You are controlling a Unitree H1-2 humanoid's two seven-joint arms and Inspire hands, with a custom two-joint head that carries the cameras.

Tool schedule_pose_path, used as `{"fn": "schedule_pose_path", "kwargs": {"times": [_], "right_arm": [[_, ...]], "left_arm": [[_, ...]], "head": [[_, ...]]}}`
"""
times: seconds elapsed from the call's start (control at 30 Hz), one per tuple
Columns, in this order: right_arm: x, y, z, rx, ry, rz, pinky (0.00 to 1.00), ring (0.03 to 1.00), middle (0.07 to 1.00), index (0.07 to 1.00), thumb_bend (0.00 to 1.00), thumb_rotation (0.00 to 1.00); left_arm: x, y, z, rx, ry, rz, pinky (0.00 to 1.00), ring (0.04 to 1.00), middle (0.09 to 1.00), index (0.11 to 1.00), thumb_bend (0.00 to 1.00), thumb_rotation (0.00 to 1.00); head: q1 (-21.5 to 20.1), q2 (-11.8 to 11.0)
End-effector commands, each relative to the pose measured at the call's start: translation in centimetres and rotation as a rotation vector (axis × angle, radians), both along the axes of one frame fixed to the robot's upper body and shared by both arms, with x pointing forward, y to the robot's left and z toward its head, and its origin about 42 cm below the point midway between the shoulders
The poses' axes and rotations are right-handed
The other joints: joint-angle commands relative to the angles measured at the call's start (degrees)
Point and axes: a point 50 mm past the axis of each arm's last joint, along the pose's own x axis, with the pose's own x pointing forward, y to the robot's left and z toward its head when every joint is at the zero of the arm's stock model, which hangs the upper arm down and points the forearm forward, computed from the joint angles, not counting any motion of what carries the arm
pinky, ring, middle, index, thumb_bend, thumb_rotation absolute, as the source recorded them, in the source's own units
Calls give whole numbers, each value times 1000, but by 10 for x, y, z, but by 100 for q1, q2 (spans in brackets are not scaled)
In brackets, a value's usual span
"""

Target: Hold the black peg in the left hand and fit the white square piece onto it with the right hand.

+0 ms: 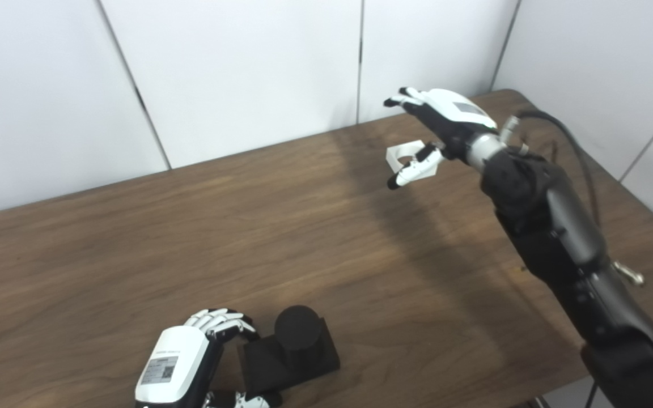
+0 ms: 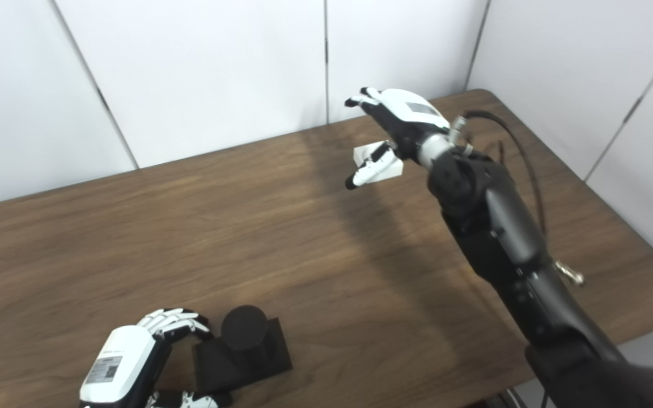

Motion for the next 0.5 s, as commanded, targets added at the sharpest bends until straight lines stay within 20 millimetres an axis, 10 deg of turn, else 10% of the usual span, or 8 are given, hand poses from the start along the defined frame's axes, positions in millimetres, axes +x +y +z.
{"fn": "schedule_pose_path", "kwargs": {"times": [0.0, 0.47], "right_arm": [[12, -6, 32, -71, -70, -11, 1000, 1000, 1000, 920, 960, 261], [66, -14, 56, -322, 168, -34, 1000, 1000, 1000, 896, 997, 239]], "left_arm": [[-4, 7, -13, 92, 53, 10, 859, 810, 754, 487, 518, 47], [-10, 6, -21, 95, 61, 9, 872, 816, 757, 488, 518, 49]], "head": [[-13, -34], [96, -248]]}}
